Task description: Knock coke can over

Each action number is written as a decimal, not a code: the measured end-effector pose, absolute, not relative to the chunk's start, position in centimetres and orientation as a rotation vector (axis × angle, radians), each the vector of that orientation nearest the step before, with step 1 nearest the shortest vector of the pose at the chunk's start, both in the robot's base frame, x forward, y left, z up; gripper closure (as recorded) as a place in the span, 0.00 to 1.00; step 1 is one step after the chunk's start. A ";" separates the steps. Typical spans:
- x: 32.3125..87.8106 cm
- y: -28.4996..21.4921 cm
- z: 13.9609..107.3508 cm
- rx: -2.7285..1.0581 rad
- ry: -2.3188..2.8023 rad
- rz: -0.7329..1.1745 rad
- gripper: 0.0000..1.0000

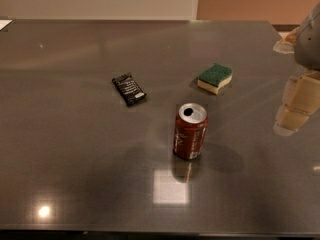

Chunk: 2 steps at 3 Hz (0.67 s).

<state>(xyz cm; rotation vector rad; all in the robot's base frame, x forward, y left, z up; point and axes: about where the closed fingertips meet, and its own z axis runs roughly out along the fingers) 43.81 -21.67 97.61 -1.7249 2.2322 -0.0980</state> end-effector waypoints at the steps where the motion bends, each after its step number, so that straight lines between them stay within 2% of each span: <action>1: 43.8 -21.7 97.6 -1.725 2.232 -0.098 0.00; 2: 44.4 -20.8 97.7 -1.720 2.174 -0.082 0.00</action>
Offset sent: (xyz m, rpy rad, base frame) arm 0.0158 0.0220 -0.0028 0.0903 -0.0685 0.0680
